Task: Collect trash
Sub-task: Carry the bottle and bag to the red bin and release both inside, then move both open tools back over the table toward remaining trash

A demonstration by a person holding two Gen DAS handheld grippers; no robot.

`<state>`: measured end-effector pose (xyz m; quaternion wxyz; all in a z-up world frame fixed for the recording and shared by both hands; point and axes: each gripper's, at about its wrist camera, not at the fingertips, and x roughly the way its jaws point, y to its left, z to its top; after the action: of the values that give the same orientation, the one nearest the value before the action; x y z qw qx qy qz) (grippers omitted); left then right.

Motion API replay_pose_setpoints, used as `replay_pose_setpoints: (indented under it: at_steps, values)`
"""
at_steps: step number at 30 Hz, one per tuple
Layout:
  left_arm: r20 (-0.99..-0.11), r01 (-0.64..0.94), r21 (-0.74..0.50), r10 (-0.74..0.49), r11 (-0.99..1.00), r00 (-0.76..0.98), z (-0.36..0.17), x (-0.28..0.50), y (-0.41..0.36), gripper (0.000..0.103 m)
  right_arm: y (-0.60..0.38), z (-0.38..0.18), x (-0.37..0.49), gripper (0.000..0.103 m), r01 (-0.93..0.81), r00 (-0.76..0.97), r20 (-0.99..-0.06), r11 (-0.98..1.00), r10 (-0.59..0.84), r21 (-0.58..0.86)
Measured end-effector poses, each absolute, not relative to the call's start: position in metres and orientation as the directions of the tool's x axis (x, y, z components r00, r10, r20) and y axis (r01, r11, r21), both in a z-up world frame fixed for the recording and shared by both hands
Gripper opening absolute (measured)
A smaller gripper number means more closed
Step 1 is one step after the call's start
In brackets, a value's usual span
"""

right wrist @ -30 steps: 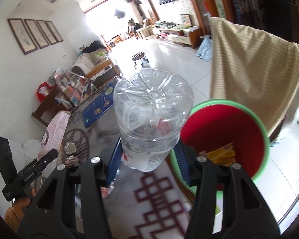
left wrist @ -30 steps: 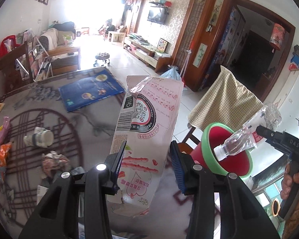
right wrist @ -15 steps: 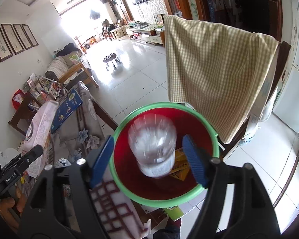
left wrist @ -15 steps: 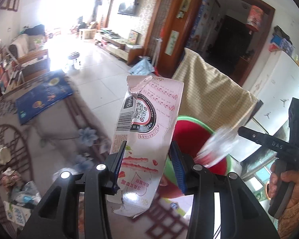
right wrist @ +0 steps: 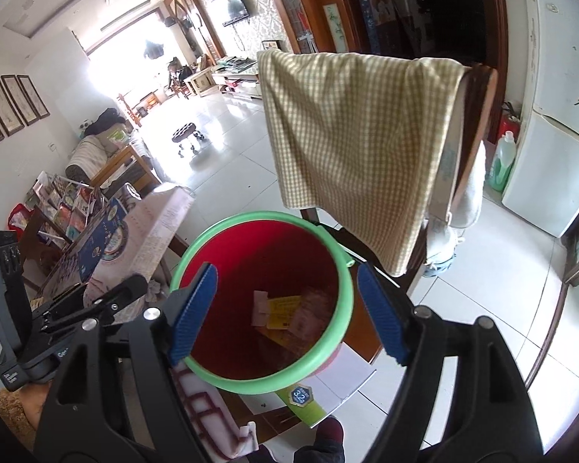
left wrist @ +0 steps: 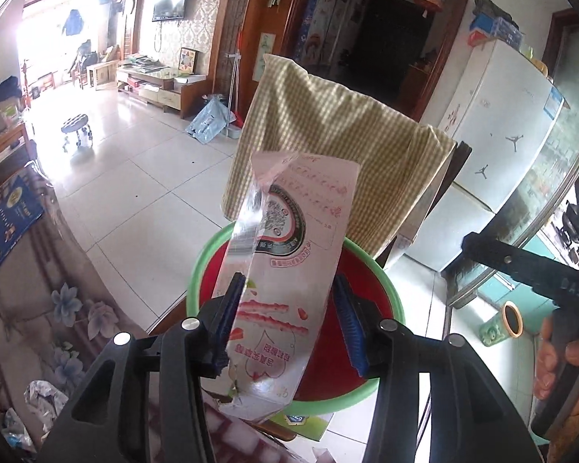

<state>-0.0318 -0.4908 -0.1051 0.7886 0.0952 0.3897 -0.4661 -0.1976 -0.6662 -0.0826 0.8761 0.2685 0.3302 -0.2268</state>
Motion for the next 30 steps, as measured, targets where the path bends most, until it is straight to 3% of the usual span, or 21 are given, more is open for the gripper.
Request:
replay_pose_setpoints:
  at_steps: [3,4,14,30]
  values:
    - [-0.693,0.803,-0.215,-0.666,0.555,0.275,-0.104,-0.034,-0.493,0.067,-0.666,-0.082,-0.202,0.076,0.578,0.677,-0.699,0.753,-0.229,0.313]
    - [-0.688,0.802,-0.218,-0.670,0.557,0.279,-0.102,-0.033,-0.492,0.068,-0.665,-0.081,-0.203,0.076,0.578,0.678,-0.699,0.754,-0.230,0.312]
    - [-0.670,0.717,-0.255,-0.653,0.649,0.353,-0.089,-0.030,-0.429,0.069,-0.649,-0.078,-0.182,0.079,0.517,0.705,-0.686,0.793,-0.180,0.323]
    - [-0.679,0.436,-0.247,-0.475,0.866,0.560,-0.093,-0.009,-0.265,0.071,-0.544,-0.075,-0.093,0.079,0.262,0.716,-0.698,0.919,0.018,0.293]
